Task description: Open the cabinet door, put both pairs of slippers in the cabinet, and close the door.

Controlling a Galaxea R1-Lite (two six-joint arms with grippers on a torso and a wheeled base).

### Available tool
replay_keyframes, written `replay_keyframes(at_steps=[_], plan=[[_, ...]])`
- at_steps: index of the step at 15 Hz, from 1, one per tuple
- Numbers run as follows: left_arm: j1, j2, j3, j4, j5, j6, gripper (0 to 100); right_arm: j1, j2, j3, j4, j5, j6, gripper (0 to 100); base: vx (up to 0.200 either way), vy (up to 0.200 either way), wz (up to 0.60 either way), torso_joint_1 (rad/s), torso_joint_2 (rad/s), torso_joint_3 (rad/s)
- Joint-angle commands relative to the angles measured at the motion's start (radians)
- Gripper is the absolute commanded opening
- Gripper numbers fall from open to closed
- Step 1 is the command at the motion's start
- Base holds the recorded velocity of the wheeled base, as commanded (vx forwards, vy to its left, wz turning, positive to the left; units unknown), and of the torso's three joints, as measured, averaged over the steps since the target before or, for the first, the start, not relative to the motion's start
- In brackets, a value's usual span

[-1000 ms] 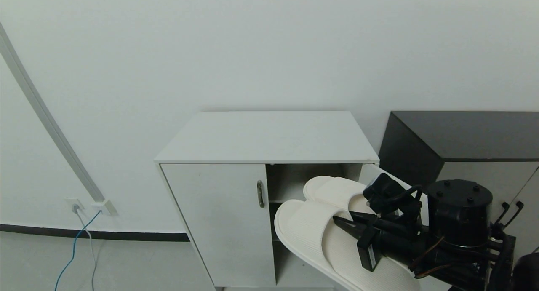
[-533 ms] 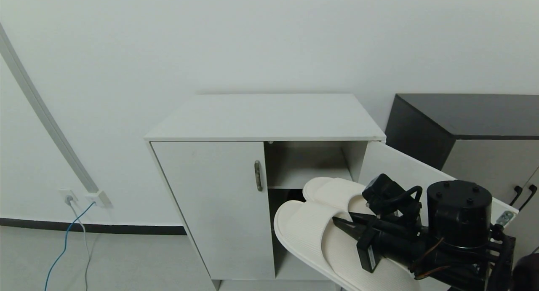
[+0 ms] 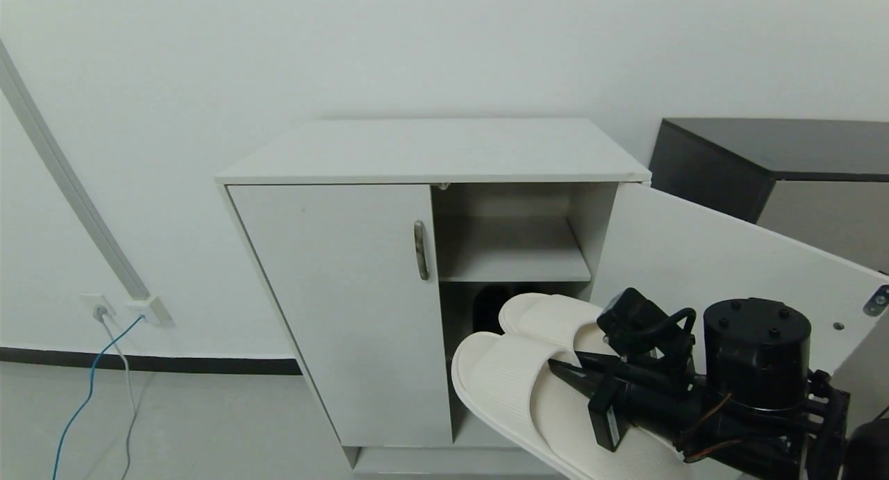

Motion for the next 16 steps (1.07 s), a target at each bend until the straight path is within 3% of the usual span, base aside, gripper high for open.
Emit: replay_keyframes(at_steps=[1,10,16], plan=[[0.001,0.001,0.000,0.000,0.000,0.000,0,0.000,0.002,0.002,0.000,0.000,-0.001,0,0.000,0.000,0.00,-0.124,0.46,0.325],[0.001,0.001,0.000,0.000,0.000,0.000,0,0.003,0.003,0.005,0.000,0.000,-0.004,0,0.000,0.000,0.00,-0.064,0.44,0.371],[0.001,0.001,0.000,0.000,0.000,-0.002,0,0.006,0.005,0.006,0.000,0.000,-0.004,0,0.000,0.000,0.00,0.000,0.02,0.018]])
